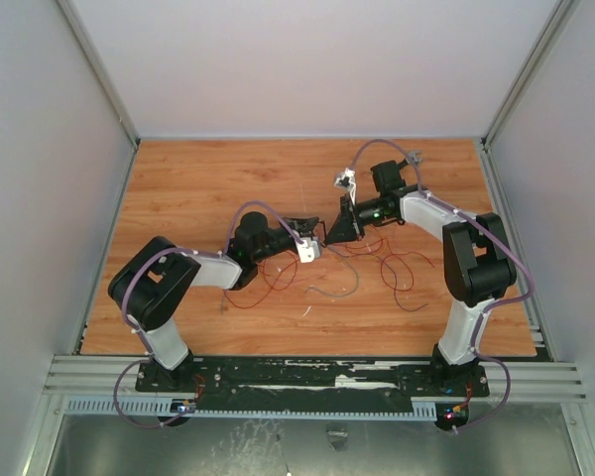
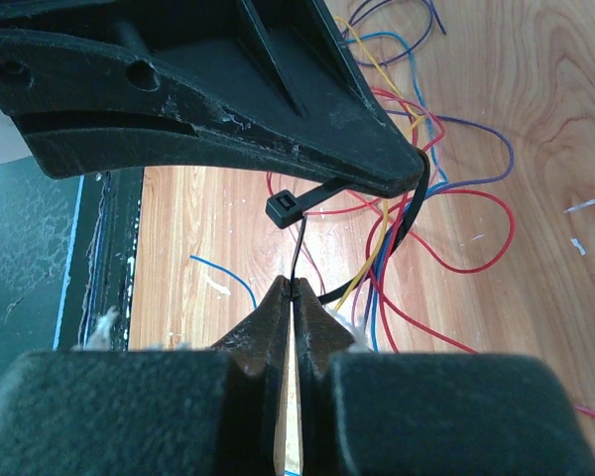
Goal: Zip-tie the wires
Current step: Tie the cable at the center of the board.
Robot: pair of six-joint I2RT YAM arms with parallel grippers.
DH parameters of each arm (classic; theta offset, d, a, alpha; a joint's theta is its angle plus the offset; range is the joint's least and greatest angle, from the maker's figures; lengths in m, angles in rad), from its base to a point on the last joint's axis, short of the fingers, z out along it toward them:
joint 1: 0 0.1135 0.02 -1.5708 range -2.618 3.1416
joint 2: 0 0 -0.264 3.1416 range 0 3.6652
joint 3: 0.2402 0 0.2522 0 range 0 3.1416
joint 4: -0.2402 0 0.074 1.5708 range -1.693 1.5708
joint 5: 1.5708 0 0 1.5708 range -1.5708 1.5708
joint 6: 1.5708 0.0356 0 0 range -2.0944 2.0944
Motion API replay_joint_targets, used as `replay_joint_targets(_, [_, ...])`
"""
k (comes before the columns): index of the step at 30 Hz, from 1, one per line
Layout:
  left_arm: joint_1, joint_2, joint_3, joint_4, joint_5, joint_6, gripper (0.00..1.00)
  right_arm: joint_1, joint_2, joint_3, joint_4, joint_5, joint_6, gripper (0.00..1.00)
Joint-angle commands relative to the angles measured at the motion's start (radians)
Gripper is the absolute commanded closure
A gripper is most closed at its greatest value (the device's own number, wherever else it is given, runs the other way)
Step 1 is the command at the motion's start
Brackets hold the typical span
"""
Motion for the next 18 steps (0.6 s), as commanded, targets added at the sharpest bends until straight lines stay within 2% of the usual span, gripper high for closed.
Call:
replay_joint_targets(1, [-0.010,0.012,0.008,0.042,-0.007,0.013,1.00,0.005,0.013,0.026,0.000,-0.021,0.007,1.00])
replay_joint_targets(18, [-0.011,0.014,0.010,0.055,-0.011,-0.010,1.00,0.014,0.000,-0.019,-0.019,-0.024,-0.033,1.00])
